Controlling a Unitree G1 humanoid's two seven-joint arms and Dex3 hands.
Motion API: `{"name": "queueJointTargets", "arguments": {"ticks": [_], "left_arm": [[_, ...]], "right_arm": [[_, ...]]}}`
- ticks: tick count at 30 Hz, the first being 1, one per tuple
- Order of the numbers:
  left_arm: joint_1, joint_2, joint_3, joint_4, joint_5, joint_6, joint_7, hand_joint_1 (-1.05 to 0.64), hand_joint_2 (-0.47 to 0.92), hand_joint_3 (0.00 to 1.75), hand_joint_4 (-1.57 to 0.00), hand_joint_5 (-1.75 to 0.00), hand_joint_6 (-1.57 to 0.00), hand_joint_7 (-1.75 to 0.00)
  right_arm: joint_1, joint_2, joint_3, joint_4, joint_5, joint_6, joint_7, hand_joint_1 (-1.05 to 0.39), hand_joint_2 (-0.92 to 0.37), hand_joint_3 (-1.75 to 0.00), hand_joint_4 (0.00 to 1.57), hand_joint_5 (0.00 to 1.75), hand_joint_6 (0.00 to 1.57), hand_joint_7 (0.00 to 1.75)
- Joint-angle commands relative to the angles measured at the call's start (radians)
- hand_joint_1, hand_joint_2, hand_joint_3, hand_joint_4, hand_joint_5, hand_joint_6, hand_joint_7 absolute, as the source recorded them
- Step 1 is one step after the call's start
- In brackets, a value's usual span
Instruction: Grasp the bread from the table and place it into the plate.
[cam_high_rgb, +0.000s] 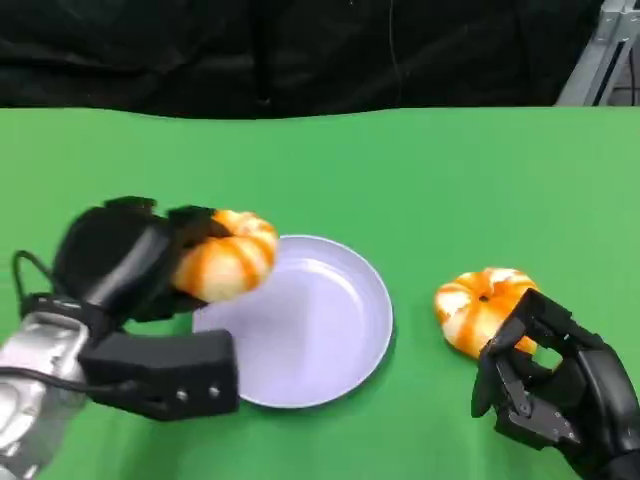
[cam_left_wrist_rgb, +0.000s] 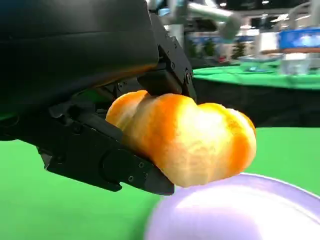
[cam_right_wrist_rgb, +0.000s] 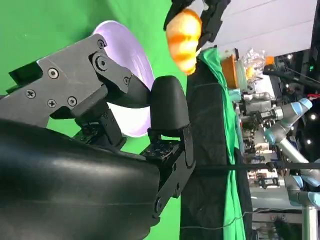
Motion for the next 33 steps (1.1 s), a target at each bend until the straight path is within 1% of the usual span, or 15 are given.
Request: {"name": "queueJointTargets", "arguments": {"ticks": [1,5,9,11,12,13,14,15,16,17,18,20,22,28,33], "left_arm": [[-0.008,-0.035,-0.035,0.046,0.019,-0.032,-0.015,-0.07,0.92,0.3,-0.71,-1.35,-0.94,-0.74],[-0.03,-0.07,-0.054,0.099,0.028,-0.06,-0.002,-0.08,0.92,0.32,-0.72,-1.34,-0.92,-0.77],[-0.062,-0.091,-0.05,0.179,0.015,-0.12,0.016,-0.09,0.92,0.35,-0.69,-1.39,-0.88,-0.85],[-0.077,-0.094,-0.05,0.205,0.011,-0.14,0.007,-0.1,0.92,0.38,-0.68,-1.38,-0.86,-0.86],[-0.083,-0.089,-0.054,0.201,0.015,-0.137,-0.017,-0.12,0.92,0.37,-0.67,-1.33,-0.83,-0.83],[-0.085,-0.085,-0.055,0.194,0.016,-0.131,-0.039,-0.37,0.92,0.31,-0.66,-0.8,-0.81,-0.49],[-0.086,-0.083,-0.056,0.188,0.017,-0.127,-0.054,-0.5,0.92,0.29,-0.69,-0.48,-0.83,-0.28],[-0.085,-0.082,-0.055,0.184,0.018,-0.124,-0.063,-0.58,0.92,0.28,-0.71,-0.28,-0.84,-0.15],[-0.081,-0.079,-0.054,0.177,0.013,-0.123,-0.086,-0.66,0.92,0.29,-0.63,-0.19,-0.78,-0.1],[-0.078,-0.076,-0.053,0.171,0.01,-0.122,-0.103,-0.79,0.92,0.34,-0.48,-0.1,-0.66,-0.05],[-0.075,-0.075,-0.052,0.166,0.008,-0.121,-0.116,-0.86,0.92,0.37,-0.4,-0.05,-0.59,-0.03],[-0.07,-0.071,-0.051,0.163,0.005,-0.117,-0.147,-0.98,0.92,0.45,-0.16,-0.01,-0.44,-0.01],[-0.068,-0.061,-0.048,0.159,-0.006,-0.122,-0.183,-1.03,0.92,0.49,-0.04,0.0,-0.31,0.0],[-0.072,-0.051,-0.042,0.159,-0.035,-0.134,-0.253,-1.05,0.92,0.56,0.0,0.0,-0.16,0.0],[-0.067,-0.047,-0.036,0.172,-0.056,-0.15,-0.267,-1.05,0.92,0.57,0.0,0.0,-0.11,0.0]], "right_arm": [[0.005,-0.007,0.001,-0.01,0.0,-0.005,-0.006,-0.16,-0.6,-1.11,0.83,1.75,0.59,1.75],[0.006,-0.004,0.002,-0.016,0.005,0.003,-0.009,-0.15,-0.6,-1.1,0.84,1.75,0.6,1.75],[0.011,-0.004,0.005,-0.026,0.002,0.006,-0.014,-0.15,-0.6,-1.1,0.84,1.75,0.61,1.75],[0.013,-0.005,0.006,-0.029,0.003,0.01,-0.015,-0.14,-0.6,-1.11,0.85,1.75,0.61,1.75],[0.013,-0.006,0.006,-0.03,0.004,0.012,-0.014,-0.14,-0.6,-1.11,0.85,1.75,0.61,1.75],[0.014,-0.006,0.005,-0.031,0.005,0.013,-0.014,-0.14,-0.6,-1.11,0.84,1.75,0.6,1.75],[0.014,-0.007,0.005,-0.032,0.005,0.014,-0.013,-0.14,-0.6,-1.11,0.84,1.75,0.6,1.75],[0.014,-0.007,0.005,-0.033,0.006,0.015,-0.013,-0.14,-0.6,-1.11,0.84,1.75,0.6,1.75],[0.013,-0.008,0.005,-0.03,0.006,0.009,-0.01,-0.14,-0.6,-1.11,0.84,1.75,0.6,1.75],[0.013,-0.009,0.004,-0.028,0.006,0.005,-0.007,-0.14,-0.6,-1.11,0.83,1.75,0.6,1.75],[0.012,-0.009,0.004,-0.026,0.006,0.003,-0.005,-0.14,-0.6,-1.11,0.83,1.75,0.6,1.75],[0.012,-0.008,0.003,-0.026,0.011,0.009,-0.005,-0.14,-0.6,-1.11,0.83,1.75,0.6,1.75],[0.01,-0.007,0.001,-0.023,0.011,0.009,-0.006,-0.14,-0.6,-1.11,0.83,1.75,0.6,1.75],[0.007,-0.006,0.0,-0.015,0.005,-0.003,-0.008,-0.14,-0.6,-1.11,0.83,1.75,0.6,1.75],[0.01,-0.004,0.001,-0.019,0.012,0.003,-0.005,-0.14,-0.6,-1.12,0.83,1.75,0.6,1.75]]}}
